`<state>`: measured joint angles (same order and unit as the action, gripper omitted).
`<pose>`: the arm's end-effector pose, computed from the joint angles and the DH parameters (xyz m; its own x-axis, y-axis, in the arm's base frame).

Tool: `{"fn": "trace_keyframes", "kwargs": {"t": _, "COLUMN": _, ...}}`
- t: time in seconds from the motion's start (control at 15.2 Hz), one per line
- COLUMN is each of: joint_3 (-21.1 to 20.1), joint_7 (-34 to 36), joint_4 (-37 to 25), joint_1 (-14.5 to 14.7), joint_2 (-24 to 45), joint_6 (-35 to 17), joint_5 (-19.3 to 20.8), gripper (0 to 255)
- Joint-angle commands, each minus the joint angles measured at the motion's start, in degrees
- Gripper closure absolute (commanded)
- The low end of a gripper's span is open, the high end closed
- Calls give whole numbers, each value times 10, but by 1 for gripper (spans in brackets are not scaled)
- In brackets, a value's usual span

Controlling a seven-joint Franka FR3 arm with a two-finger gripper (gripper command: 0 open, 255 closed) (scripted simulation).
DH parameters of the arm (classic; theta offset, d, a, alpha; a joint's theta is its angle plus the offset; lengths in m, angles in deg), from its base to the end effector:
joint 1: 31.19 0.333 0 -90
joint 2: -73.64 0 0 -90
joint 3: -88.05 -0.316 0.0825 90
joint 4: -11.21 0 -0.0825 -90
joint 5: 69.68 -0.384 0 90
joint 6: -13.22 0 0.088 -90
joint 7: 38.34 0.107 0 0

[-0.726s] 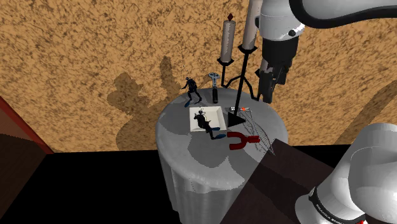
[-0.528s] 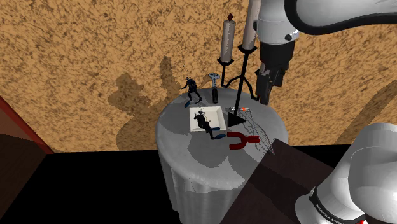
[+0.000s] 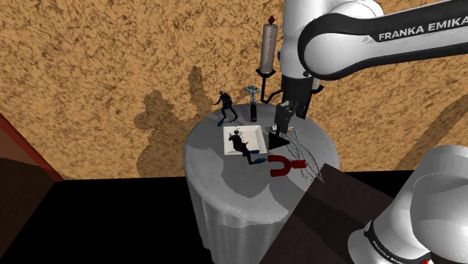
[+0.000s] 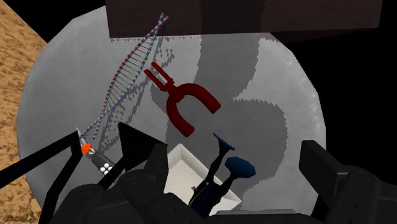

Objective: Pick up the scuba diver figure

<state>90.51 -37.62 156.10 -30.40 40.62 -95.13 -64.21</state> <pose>0.3652 -0.0182 0.4642 0.9981 -0.0032 -0.0616 0.0008 -0.9978 0.0659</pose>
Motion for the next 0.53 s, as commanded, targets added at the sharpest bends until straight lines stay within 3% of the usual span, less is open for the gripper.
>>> {"fn": "trace_keyframes", "kwargs": {"t": 0.0, "joint_3": 7, "joint_7": -4, "joint_4": 8, "joint_1": 1, "joint_2": 29, "joint_6": -52, "joint_5": -4, "gripper": 0}}
{"fn": "trace_keyframes", "kwargs": {"t": 0.46, "joint_3": 35, "joint_7": -32, "joint_4": 2, "joint_1": 7, "joint_2": 165, "joint_6": -225, "joint_5": -34, "gripper": 0}}
